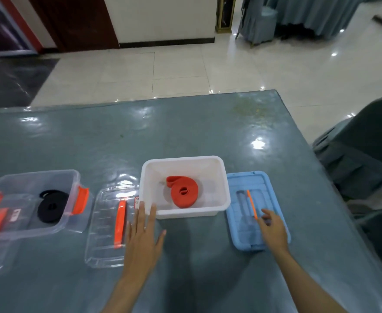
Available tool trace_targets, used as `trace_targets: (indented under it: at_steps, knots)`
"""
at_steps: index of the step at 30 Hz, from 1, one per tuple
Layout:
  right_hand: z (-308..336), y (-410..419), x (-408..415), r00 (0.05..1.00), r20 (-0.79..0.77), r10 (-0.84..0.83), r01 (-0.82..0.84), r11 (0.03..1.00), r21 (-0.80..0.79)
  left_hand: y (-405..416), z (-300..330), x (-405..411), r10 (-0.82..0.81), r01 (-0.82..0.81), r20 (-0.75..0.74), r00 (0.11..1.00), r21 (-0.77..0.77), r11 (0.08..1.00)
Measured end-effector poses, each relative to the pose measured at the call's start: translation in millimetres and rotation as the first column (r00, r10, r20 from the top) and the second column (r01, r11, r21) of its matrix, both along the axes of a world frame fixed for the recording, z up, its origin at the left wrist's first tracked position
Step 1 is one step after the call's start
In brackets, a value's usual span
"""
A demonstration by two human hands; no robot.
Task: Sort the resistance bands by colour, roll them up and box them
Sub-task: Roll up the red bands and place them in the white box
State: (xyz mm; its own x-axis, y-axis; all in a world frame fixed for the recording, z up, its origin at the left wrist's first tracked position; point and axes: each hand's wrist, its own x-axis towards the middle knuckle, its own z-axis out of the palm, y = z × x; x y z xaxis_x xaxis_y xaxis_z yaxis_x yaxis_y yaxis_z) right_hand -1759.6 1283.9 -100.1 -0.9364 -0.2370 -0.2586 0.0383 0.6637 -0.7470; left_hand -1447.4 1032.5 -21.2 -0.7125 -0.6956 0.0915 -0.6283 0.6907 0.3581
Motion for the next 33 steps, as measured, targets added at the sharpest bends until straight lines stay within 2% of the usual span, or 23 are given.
trace_targets:
  at_steps: [4,7,10,12,15,19,20,22,24,26,29,31,33]
  knots:
    - [18,-15,3,0.979,-0.087,0.182,-0.167,0.973,0.158,7,0,-9,0.058,-0.060,0.033,0.998,0.052,0.997]
    - [10,-23,2,0.976,-0.173,0.136,-0.106,0.979,0.177,11,-1,-14,0.098,-0.099,0.023,0.995,0.048,0.994]
    - [7,-23,-3,0.988,-0.143,-0.057,0.068,0.995,0.071,11,-6,-14,0.112,-0.112,0.013,0.994,0.047,0.993]
    - [21,-24,-5,0.977,-0.168,-0.128,0.127,0.992,-0.016,10,-7,-14,0.121,-0.121,0.001,0.993,0.067,0.990]
    - [49,-28,-12,0.962,-0.223,-0.157,0.126,0.981,-0.147,11,-5,-14,0.125,-0.123,-0.016,0.992,0.097,0.988]
    - [95,-50,-21,0.936,-0.330,-0.120,0.028,0.963,-0.268,7,-3,-11,0.077,-0.067,-0.093,0.993,0.115,0.991]
    - [106,-58,-20,0.930,-0.358,-0.089,-0.013,0.962,-0.273,4,-3,-10,0.069,-0.054,-0.114,0.991,0.131,0.990]
    - [123,-80,-16,0.919,-0.394,0.004,-0.124,0.952,-0.279,0,2,-9,0.116,-0.053,-0.206,0.972,0.287,0.956]
    - [132,-102,-6,0.897,-0.415,0.155,-0.268,0.936,-0.230,-4,12,-9,0.247,-0.066,-0.337,0.909,0.467,0.882]
    - [135,-124,9,0.836,-0.457,0.305,-0.401,0.907,-0.127,-10,32,-12,0.396,-0.099,-0.410,0.822,0.581,0.808]
    - [131,-154,34,0.733,-0.493,0.470,-0.527,0.850,0.027,-19,53,-20,0.511,-0.122,-0.405,0.758,0.682,0.721]
    - [126,-171,48,0.678,-0.492,0.546,-0.571,0.813,0.115,-32,53,-24,0.516,-0.124,-0.362,0.776,0.715,0.688]
    - [119,-185,57,0.675,-0.474,0.565,-0.600,0.795,0.094,-46,44,-27,0.492,-0.125,-0.339,0.802,0.710,0.693]
